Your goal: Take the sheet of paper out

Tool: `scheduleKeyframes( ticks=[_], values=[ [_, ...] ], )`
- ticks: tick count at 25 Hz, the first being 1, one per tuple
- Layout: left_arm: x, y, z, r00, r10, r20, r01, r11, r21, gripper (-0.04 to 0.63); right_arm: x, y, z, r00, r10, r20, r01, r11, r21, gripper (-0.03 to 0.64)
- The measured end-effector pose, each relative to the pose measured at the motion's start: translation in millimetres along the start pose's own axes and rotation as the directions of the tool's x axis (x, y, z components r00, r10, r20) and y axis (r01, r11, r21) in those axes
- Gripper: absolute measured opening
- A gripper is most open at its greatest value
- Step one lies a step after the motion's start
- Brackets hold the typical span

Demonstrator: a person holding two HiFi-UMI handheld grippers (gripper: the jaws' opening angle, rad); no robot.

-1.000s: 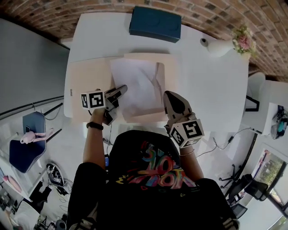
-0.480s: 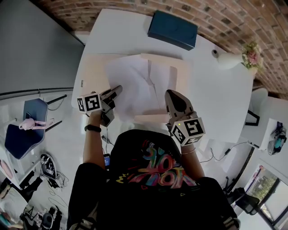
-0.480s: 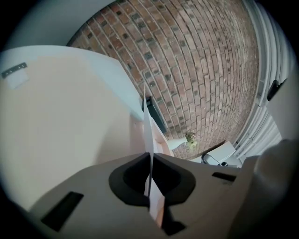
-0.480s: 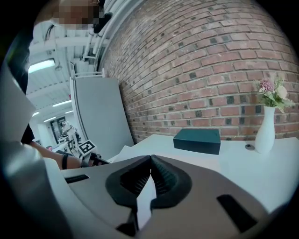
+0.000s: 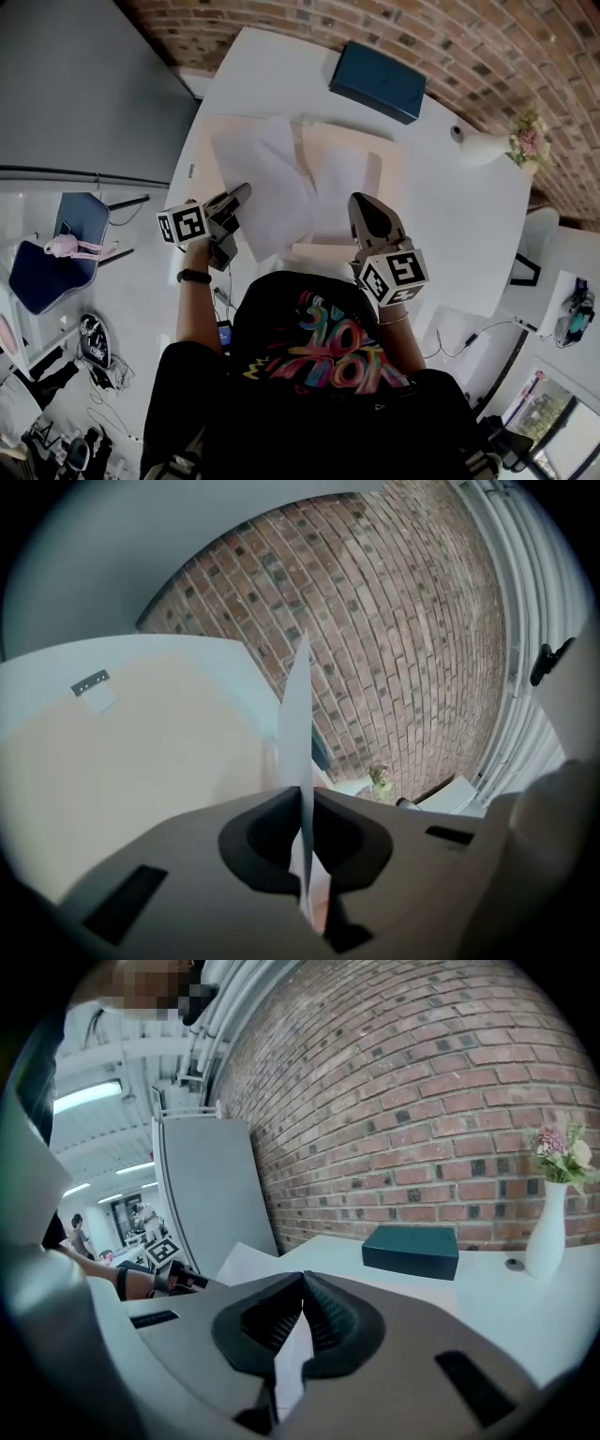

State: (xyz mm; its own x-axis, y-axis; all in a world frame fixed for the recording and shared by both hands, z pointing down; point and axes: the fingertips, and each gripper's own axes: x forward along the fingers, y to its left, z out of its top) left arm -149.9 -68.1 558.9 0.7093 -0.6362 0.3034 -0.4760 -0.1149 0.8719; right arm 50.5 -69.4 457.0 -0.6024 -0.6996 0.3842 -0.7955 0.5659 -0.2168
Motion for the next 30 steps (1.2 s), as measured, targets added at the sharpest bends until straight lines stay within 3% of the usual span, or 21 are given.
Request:
scheduleKeyframes(
  ticks=[10, 19, 25, 30],
  values=[
    [-18.2, -40.3, 21.7, 0.996, -0.018, 0.082, 0.008, 0.993, 0.117, 0.023, -14.7, 10.8, 28.0, 0.998, 0.003, 0.067, -0.001, 1.000, -0.024, 0.018],
    [-14.7, -88.8, 37.5, 0.992, -0.058, 0.116, 0.027, 0.967, 0.252, 0.023, -34.6, -2.0, 46.3, 0.991, -0.040, 0.128, 0.044, 0.999, -0.025, 0.018],
    [-4.4, -131.3, 49.5, 0.985, -0.091, 0.144, 0.027, 0.918, 0.395, 0.023, -52.8, -16.2, 60.2, 0.981, -0.081, 0.174, 0.087, 0.996, -0.024, 0.018],
    [12.9, -168.2, 52.1, 0.982, -0.104, 0.158, 0.005, 0.849, 0.529, 0.023, -69.5, -33.7, 67.2, 0.972, -0.126, 0.197, 0.134, 0.991, -0.024, 0.018]
  ],
)
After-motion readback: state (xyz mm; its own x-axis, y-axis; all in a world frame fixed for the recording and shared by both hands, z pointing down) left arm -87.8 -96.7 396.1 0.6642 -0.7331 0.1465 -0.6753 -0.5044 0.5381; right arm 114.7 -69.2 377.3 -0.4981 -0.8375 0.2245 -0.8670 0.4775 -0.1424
